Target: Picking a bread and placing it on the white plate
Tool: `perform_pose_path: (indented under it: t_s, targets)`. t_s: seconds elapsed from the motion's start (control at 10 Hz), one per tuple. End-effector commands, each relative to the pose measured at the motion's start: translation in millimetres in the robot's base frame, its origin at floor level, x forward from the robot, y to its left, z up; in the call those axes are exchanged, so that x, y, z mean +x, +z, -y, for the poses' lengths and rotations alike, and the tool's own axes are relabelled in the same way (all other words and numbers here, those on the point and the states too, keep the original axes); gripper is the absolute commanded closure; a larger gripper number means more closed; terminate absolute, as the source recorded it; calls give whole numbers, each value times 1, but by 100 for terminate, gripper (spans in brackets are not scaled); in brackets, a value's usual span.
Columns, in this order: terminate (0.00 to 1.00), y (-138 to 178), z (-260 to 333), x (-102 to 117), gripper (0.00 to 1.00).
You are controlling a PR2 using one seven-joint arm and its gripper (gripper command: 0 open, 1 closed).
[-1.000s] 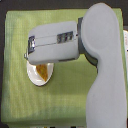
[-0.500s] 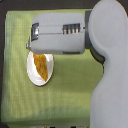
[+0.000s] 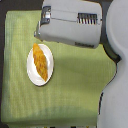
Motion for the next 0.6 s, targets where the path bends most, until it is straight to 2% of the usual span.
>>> perform_pose_path:
  t_s: [0.0,0.1,0.5]
  targets:
    - [0,23,86,-26,0]
    - [0,23,132,-39,0]
    - [0,25,211,-59,0]
